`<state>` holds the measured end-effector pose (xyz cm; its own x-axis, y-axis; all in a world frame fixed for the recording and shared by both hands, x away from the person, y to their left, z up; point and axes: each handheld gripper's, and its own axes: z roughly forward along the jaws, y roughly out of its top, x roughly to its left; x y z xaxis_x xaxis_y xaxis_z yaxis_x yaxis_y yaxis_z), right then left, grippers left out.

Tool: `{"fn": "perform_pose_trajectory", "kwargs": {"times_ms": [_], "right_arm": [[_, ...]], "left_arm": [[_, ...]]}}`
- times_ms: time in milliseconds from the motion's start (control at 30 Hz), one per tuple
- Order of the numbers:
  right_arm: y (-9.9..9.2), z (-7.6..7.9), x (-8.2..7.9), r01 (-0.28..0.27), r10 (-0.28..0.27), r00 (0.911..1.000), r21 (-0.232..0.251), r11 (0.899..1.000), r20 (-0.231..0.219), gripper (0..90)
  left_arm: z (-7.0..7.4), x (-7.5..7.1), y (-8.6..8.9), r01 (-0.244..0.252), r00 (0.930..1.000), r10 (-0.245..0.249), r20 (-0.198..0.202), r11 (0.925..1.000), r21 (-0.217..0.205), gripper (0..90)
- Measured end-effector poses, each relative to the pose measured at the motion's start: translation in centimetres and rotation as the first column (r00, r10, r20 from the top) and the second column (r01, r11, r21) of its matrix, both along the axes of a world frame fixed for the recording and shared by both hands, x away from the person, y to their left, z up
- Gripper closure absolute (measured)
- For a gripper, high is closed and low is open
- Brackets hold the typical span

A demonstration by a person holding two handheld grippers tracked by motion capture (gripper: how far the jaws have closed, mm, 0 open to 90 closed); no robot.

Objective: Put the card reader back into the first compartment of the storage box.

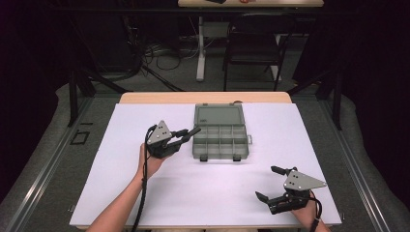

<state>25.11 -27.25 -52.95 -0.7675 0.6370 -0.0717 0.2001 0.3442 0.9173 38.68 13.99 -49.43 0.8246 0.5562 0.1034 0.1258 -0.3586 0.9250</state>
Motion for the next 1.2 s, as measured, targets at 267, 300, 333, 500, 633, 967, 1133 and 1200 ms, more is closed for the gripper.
{"fn": "perform_pose_trajectory", "kwargs": {"times_ms": [267, 300, 333, 500, 633, 967, 1133, 1200], "right_arm": [[0.0, 0.0, 0.0, 0.002, -0.002, 1.0, 0.003, 1.0, -0.004, 0.5], [0.0, 0.0, 0.0, 0.002, -0.002, 1.0, 0.003, 1.0, -0.004, 0.5], [0.0, 0.0, 0.0, 0.002, -0.002, 1.0, 0.003, 1.0, -0.004, 0.5], [0.0, 0.0, 0.0, 0.001, -0.001, 1.0, 0.001, 1.0, -0.004, 0.5], [0.0, -0.1, 0.1, 0.005, -0.005, 1.0, 0.004, 1.0, -0.009, 0.5], [0.0, 0.0, 0.0, 0.006, -0.006, 1.0, -0.001, 1.0, -0.006, 0.5], [0.0, -0.1, 0.1, 0.005, -0.005, 1.0, -0.001, 1.0, -0.008, 0.5], [0.0, 0.0, 0.0, 0.005, -0.005, 1.0, -0.006, 1.0, -0.008, 0.6]], "left_arm": [[-0.2, 0.6, -0.1, -0.009, 0.9999, 0.009, -0.01, 0.9999, -0.006, 74.3], [-0.2, 0.7, -0.2, -0.012, 0.9999, 0.011, -0.012, 0.9999, -0.005, 74.3], [-0.2, 0.7, -0.2, -0.012, 0.9999, 0.011, -0.012, 0.9999, -0.005, 74.3], [-0.1, 1.1, -0.3, -0.017, 0.9998, 0.017, -0.012, 0.9998, -0.01, 74.3], [-0.2, 1.4, -0.3, -0.027, 0.9995, 0.027, -0.016, 0.9995, -0.016, 74.3], [-0.6, 2.2, -0.6, -0.061, 0.9972, 0.06, -0.043, 0.9981, -0.012, 74.3], [-0.8, 2.5, -0.8, -0.077, 0.9954, 0.076, -0.058, 0.997, -0.011, 74.3], [-1.0, 2.6, -1.0, -0.083, 0.9948, 0.082, -0.06, 0.9965, -0.01, 74.3]]}}
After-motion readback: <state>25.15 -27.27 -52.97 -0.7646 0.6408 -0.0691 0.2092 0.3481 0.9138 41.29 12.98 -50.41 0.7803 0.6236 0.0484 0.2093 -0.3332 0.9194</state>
